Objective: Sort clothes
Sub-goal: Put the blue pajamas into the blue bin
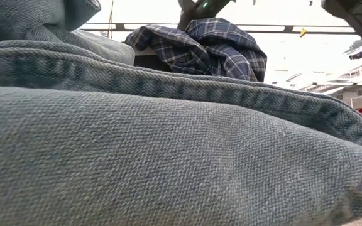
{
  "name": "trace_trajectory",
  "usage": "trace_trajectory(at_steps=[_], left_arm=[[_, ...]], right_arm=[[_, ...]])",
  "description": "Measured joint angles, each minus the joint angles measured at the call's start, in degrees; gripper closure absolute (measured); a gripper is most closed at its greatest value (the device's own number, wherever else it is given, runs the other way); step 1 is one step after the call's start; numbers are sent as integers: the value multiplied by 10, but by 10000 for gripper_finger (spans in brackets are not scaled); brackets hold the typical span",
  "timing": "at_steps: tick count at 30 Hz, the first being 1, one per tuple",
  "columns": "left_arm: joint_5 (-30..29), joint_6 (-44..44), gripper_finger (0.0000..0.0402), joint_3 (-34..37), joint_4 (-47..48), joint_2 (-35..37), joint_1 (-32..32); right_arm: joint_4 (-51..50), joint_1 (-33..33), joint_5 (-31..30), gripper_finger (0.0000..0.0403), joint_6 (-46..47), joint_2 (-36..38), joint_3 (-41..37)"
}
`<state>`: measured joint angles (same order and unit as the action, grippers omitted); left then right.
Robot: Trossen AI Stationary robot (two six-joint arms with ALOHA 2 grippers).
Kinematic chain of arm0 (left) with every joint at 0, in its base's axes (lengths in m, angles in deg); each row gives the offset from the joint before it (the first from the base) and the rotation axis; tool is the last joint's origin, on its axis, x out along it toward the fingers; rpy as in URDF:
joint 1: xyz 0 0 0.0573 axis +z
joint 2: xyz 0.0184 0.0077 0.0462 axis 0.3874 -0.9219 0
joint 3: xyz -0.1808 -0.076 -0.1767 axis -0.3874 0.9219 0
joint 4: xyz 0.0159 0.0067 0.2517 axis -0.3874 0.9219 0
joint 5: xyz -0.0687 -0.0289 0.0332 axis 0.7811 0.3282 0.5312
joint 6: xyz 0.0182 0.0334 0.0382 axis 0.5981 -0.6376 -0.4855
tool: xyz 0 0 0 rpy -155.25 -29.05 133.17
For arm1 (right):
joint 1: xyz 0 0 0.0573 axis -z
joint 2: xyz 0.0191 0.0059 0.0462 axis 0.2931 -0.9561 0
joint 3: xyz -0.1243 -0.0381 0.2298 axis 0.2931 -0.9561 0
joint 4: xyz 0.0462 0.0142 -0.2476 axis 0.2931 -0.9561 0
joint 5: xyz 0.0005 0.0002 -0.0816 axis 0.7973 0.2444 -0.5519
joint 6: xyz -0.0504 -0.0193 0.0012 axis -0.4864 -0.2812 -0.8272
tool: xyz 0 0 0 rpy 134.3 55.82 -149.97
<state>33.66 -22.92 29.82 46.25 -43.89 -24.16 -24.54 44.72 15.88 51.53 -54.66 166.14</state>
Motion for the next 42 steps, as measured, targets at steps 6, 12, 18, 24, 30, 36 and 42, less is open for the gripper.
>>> trace_trajectory(at_steps=[6,12,18,24,30,36,42], left_arm=[[0,0,269,0,0,0,0],[0,0,269,0,0,0,0],[0,0,269,0,0,0,0],[0,0,269,0,0,0,0],[0,0,269,0,0,0,0],[0,0,269,0,0,0,0],[0,0,269,0,0,0,0]], right_arm=[[-78,-21,-1,225,-1,68,0],[-154,-60,-1,229,1,118,0],[-230,-106,-38,229,27,159,-2],[-275,-156,-84,229,65,194,-42],[-276,-196,-93,229,112,236,-124],[-243,-244,-151,229,172,297,-248],[-158,-298,-183,229,229,375,-403]])
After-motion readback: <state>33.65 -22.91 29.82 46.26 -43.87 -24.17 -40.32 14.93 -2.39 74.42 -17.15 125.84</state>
